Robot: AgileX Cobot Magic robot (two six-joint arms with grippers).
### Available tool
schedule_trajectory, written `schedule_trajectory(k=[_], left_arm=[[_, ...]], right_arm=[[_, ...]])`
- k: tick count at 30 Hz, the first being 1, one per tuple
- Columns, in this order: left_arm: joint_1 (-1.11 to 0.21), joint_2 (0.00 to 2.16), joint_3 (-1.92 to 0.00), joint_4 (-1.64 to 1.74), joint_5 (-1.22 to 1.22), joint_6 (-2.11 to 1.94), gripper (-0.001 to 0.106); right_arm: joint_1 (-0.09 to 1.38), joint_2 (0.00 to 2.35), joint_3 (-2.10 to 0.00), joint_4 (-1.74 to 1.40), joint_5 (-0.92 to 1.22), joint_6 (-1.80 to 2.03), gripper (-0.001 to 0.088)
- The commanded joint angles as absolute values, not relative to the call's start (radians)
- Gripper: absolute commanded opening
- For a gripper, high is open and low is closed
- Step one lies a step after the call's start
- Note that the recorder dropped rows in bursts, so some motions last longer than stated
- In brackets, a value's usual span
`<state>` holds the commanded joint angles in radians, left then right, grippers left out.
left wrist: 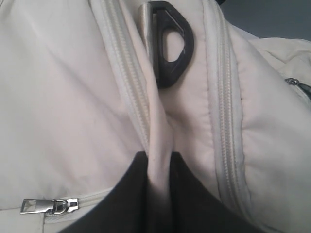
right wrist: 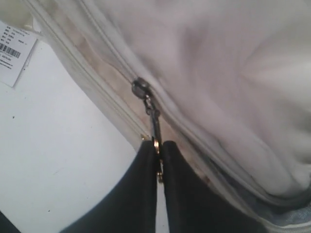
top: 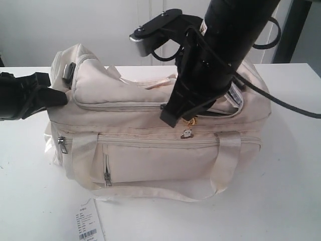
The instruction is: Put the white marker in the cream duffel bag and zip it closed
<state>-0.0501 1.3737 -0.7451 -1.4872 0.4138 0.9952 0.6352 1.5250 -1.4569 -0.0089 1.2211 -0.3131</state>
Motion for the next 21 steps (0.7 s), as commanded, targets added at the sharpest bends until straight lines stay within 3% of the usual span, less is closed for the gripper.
schedule_trajectory(k=[14, 17, 21], left_arm=[[-0.050, 1.374, -0.745, -1.458, 0.434, 1.006, 0.003], [-0.050, 1.372, -0.745, -1.410, 0.459, 1.009, 0.023], [-0.050, 1.357, -0.745, -1.258, 0.468, 1.001, 0.064]], right_arm=[[0.601, 1.505, -1.453, 0.156, 1.221, -0.404, 0.0000], [0.601, 1.509, -1.439, 0.204, 1.221, -0.459, 0.0000], [0.601, 1.509, -1.402, 0.213, 1.161, -0.468, 0.0000]])
